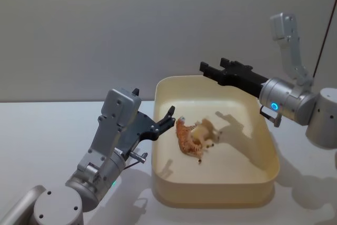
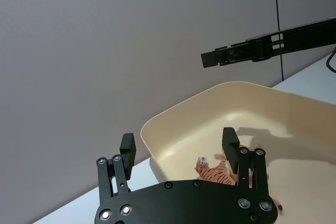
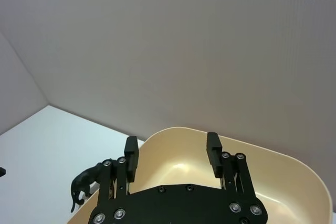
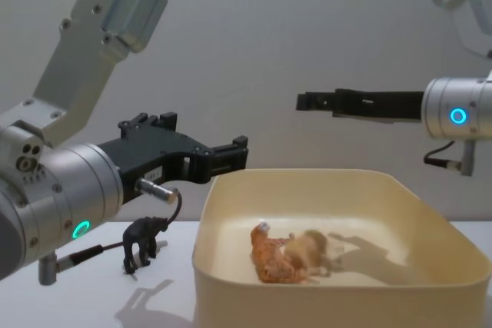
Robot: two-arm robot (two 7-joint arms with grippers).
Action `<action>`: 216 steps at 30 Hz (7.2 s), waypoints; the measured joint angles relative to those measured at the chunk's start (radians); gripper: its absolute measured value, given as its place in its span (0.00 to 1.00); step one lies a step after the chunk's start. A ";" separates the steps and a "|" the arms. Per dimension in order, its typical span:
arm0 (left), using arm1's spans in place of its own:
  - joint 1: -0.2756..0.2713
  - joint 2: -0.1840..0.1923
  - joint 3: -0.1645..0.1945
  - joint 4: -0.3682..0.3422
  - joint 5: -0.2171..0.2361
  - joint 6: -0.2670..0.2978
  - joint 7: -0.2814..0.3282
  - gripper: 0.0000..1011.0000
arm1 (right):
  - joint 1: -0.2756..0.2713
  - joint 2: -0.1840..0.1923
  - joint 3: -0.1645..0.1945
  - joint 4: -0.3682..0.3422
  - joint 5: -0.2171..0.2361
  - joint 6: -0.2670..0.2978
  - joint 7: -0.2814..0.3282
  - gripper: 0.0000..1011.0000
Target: Pick up the toy alternately with two hands and place it into the central storage box.
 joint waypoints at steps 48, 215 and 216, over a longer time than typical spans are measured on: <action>0.009 0.003 -0.007 -0.009 -0.018 -0.002 0.013 0.99 | -0.178 0.164 0.151 -0.261 0.002 -0.149 -0.151 0.99; -0.363 -0.175 -0.037 0.272 0.172 0.428 -0.459 0.72 | -0.196 0.179 0.164 -0.287 0.005 -0.153 -0.164 0.99; -0.364 -0.176 -0.036 0.273 0.173 0.429 -0.463 0.77 | -0.196 0.179 0.164 -0.287 0.005 -0.153 -0.164 0.99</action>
